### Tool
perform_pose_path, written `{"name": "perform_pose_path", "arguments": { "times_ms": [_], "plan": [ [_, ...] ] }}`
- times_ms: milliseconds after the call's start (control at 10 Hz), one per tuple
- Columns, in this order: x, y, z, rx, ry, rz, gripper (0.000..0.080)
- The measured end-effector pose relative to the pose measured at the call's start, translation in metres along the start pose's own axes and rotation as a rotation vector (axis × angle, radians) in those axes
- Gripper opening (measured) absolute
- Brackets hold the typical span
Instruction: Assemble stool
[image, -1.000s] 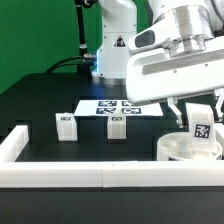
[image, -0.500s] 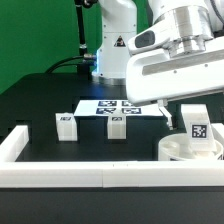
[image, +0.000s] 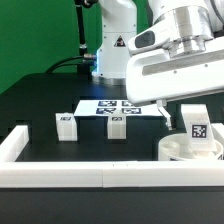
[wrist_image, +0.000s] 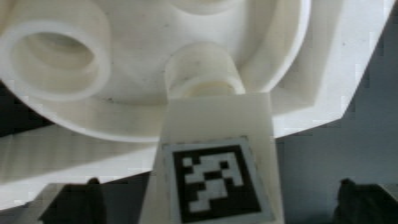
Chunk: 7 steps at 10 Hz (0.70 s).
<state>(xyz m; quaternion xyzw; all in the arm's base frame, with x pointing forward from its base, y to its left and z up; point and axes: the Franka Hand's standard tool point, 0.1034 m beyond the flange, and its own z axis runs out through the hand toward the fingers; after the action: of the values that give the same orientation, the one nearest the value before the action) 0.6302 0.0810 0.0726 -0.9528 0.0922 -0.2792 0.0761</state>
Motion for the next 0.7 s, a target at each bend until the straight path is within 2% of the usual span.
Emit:
{"name": "perform_pose_path", "arguments": {
  "times_ms": [200, 300, 400, 500, 700],
  "plan": [
    [0.005, 0.000, -0.006, 0.006, -0.050, 0.004, 0.0649],
    [0.012, -0.003, -0.014, 0.011, -0.067, 0.005, 0.0649],
    [0.011, -0.008, -0.017, 0.020, -0.118, 0.006, 0.0649],
    [0.018, -0.011, -0.018, 0.023, -0.122, 0.012, 0.0649],
    [0.016, -0.012, -0.017, 0.043, -0.282, 0.015, 0.0649]
  ]
}}
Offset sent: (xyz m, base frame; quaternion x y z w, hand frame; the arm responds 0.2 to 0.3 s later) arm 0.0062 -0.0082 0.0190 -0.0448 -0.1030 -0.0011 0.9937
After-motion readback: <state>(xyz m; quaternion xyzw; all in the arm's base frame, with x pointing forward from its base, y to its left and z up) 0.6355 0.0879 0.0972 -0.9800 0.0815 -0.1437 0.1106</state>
